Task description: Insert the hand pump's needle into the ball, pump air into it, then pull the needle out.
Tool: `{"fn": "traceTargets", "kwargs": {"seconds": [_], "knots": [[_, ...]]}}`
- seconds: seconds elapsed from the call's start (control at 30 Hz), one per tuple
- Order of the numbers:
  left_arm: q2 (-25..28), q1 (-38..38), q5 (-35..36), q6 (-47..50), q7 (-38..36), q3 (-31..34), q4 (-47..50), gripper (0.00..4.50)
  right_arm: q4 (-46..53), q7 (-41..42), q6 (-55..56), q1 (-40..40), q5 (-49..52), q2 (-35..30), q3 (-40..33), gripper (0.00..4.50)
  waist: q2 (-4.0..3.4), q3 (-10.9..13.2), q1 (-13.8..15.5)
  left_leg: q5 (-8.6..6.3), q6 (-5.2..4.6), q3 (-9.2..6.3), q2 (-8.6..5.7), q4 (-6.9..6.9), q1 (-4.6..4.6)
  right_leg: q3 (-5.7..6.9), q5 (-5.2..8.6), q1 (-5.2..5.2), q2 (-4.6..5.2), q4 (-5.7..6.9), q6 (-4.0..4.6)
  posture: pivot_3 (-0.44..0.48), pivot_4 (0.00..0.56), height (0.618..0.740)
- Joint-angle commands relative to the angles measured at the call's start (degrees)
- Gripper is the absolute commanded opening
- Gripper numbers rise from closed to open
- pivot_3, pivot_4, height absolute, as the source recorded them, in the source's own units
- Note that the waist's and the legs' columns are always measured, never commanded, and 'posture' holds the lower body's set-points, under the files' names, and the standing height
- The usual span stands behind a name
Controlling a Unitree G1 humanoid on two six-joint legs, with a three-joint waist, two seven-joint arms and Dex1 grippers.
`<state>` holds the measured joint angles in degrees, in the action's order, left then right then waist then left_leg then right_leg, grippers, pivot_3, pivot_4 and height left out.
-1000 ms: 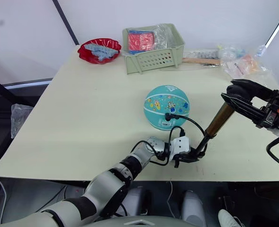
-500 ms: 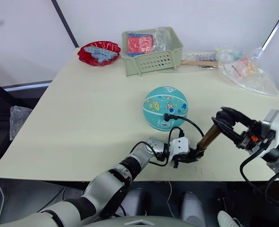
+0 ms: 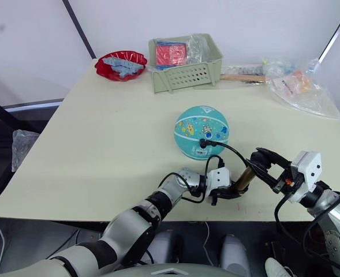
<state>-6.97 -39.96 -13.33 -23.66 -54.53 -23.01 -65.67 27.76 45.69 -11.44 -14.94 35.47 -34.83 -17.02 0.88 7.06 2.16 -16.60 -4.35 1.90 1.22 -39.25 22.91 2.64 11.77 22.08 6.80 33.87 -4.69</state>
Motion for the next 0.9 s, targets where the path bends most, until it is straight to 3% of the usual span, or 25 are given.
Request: {"fn": "traceTargets", "kwargs": {"seconds": [0.03,0.53,0.67,0.9], "knots": [[1.45,2.11,-2.45,2.57,-0.18,-1.52,-3.83,1.03,6.12,-1.04,-4.17,1.48,7.14,-3.13,-5.54,1.65,-0.13,0.10,0.01,0.00,0.00,0.01,-0.01,0.00,0.04,0.00,0.00,0.03,0.02,-0.01,0.00,0.000,0.150,0.738],[0.93,1.99,-2.50,2.50,-0.28,-1.66,-4.10,1.03,7.88,-8.12,-17.48,14.41,31.66,-17.71,-26.84,1.65,-0.25,0.70,0.11,0.00,-0.01,0.02,-0.11,-0.02,0.14,0.02,-0.01,0.06,0.10,-0.03,-0.01,0.000,0.150,0.738],[0.91,2.08,-2.50,2.48,-0.34,-1.66,-4.11,1.03,8.44,-8.38,-19.34,14.95,32.64,-18.24,-26.21,1.65,-0.17,0.83,0.13,0.01,-0.01,0.01,-0.10,-0.02,0.16,0.02,-0.01,0.07,0.10,-0.03,-0.01,0.000,0.150,0.738],[0.94,2.15,-2.46,2.55,-0.31,-1.62,-3.97,1.03,10.28,-4.93,-19.23,6.89,23.99,-14.48,-19.75,1.65,-0.01,0.64,0.17,0.02,-0.01,-0.01,-0.18,-0.16,0.72,0.02,-0.05,0.53,0.09,0.01,-0.03,0.000,0.150,0.738]]}}
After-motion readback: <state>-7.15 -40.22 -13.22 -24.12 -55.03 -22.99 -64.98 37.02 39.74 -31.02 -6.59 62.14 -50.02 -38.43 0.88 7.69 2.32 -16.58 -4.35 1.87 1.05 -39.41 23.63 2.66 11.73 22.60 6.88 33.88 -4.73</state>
